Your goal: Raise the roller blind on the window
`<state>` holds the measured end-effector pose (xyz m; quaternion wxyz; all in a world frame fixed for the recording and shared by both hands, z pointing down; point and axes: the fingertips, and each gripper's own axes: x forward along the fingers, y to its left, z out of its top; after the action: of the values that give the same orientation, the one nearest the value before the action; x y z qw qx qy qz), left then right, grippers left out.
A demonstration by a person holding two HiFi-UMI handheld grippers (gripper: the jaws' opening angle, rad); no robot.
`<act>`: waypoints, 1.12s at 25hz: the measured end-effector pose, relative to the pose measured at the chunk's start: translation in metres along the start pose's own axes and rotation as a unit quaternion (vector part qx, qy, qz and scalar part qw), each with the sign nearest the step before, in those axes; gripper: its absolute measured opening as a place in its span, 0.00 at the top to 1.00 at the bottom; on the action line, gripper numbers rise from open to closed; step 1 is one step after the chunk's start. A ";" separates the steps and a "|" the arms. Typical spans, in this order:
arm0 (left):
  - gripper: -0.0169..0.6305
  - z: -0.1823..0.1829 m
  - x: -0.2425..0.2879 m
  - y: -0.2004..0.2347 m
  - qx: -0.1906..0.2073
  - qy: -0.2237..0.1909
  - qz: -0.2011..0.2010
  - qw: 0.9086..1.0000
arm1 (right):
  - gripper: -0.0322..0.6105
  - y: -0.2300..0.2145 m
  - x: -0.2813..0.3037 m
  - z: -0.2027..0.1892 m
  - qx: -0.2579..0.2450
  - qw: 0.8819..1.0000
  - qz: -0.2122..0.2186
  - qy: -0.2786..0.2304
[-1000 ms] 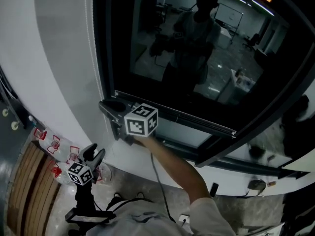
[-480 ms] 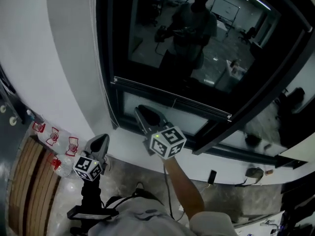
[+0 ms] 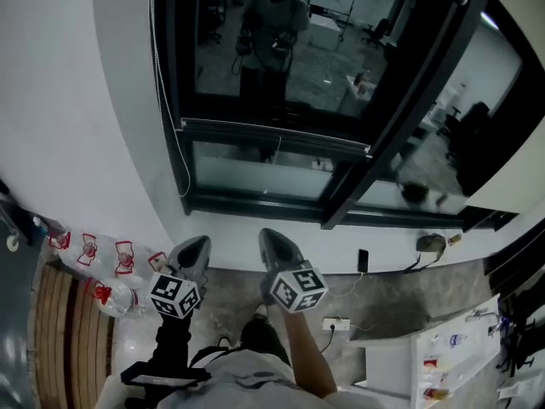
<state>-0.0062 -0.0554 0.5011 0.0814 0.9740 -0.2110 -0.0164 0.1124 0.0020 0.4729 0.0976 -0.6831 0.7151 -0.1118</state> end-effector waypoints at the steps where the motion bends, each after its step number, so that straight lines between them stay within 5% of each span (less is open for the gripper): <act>1: 0.98 -0.001 -0.003 -0.009 0.000 0.003 -0.007 1.000 | 0.95 0.002 -0.011 -0.002 -0.004 1.000 -0.012 -0.001; 9: 0.98 -0.006 -0.018 -0.077 0.007 0.009 -0.033 0.999 | 0.95 0.002 -0.091 -0.006 -0.018 0.997 -0.068 -0.016; 18: 0.98 -0.020 -0.047 -0.142 0.013 0.012 0.006 1.000 | 0.95 0.004 -0.162 -0.021 -0.012 0.997 -0.069 -0.011; 28: 0.98 0.020 -0.057 -0.145 0.048 -0.029 0.046 0.997 | 0.95 -0.002 -0.181 0.006 -0.034 0.990 -0.127 -0.055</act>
<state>-0.0001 0.0949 0.4570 0.0294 0.9650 -0.2588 -0.0305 0.1251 0.1824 0.4657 0.0991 -0.7762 0.6196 -0.0610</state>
